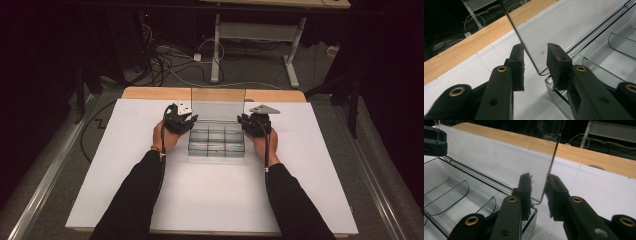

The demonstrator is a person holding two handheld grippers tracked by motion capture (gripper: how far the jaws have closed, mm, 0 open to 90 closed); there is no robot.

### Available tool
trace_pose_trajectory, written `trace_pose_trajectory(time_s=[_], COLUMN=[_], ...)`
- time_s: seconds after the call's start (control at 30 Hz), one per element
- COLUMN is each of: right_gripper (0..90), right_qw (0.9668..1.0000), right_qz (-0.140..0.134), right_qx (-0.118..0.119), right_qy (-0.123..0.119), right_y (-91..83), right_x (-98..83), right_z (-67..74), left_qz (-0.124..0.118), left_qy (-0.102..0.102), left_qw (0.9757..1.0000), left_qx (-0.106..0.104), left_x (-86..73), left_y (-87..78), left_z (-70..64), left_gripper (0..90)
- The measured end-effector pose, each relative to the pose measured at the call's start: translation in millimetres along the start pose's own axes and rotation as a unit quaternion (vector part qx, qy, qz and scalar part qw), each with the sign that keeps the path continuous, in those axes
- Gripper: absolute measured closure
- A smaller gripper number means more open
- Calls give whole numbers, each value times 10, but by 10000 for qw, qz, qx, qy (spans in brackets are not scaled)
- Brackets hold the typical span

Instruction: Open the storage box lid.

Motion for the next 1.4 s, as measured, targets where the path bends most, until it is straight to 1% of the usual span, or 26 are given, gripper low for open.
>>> trace_pose_trajectory(time_s=[0.17,0.2,0.27,0.4,0.47,0.53,0.6,0.67,0.7,0.73,0.83,0.9,1.13,1.17,1.3,1.33,1.4], right_gripper=[744,736,715,704,694,684,672,686,694,707,707,711,709,708,696,696,691], right_qw=[10000,10000,10000,9999,9999,9999,9998,9995,9994,9994,9990,9989,9982,9979,9976,9977,9971], right_qz=[10,3,-10,5,-11,-16,-5,25,69,70,60,46,52,35,36,29,-1], right_qx=[-8,1,-3,-58,-76,-114,-179,-215,-178,-157,-208,-196,-304,-307,-283,-239,-249], right_qy=[-28,-45,-74,-97,-100,-124,-125,-224,-282,-305,-384,-414,-520,-572,-627,-634,-717], right_y=[2,1,0,1,4,9,10,11,14,12,11,10,-3,-4,-32,-42,-65], right_x=[3,5,9,8,9,9,8,4,-1,0,5,8,13,16,24,25,29], right_z=[0,-2,-2,6,10,10,10,11,28,44,74,85,106,105,119,129,148], left_qz=[-24,-34,-40,-32,-12,-9,-4,49,17,36,51,58,115,118,54,26,19], left_qy=[-6,-15,-33,-13,-11,-19,-31,-6,-19,-21,-17,-7,83,102,129,127,148], left_qw=[10000,10000,10000,10000,10000,10000,10000,9999,9999,9999,9999,9999,9999,9999,9999,9999,9999], left_qx=[-38,-51,-49,-52,-10,-12,-56,-102,-114,-116,-99,-85,-25,-22,-35,-23,-9], left_x=[0,0,-1,-4,-5,-9,-14,-25,-27,-30,-29,-27,-5,2,34,42,52], left_y=[-6,-8,-11,-17,-18,-19,-20,-15,-18,-17,-23,-25,-46,-55,-108,-125,-156], left_z=[2,2,5,10,15,19,18,7,5,3,-5,-12,-39,-42,-56,-59,-64], left_gripper=[650,633,627,627,627,627,628,629,631,636,637,637,637,637,637,637,636])
Point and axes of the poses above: each handheld gripper's, and its own axes: y roughly forward along the jaws, x roughly out of its top, z roughly to its left, the point moved 5 cm from there along y, roughly forward along the jaws, and after that the axes turned 12 degrees about -x, right-handed, at the moved point
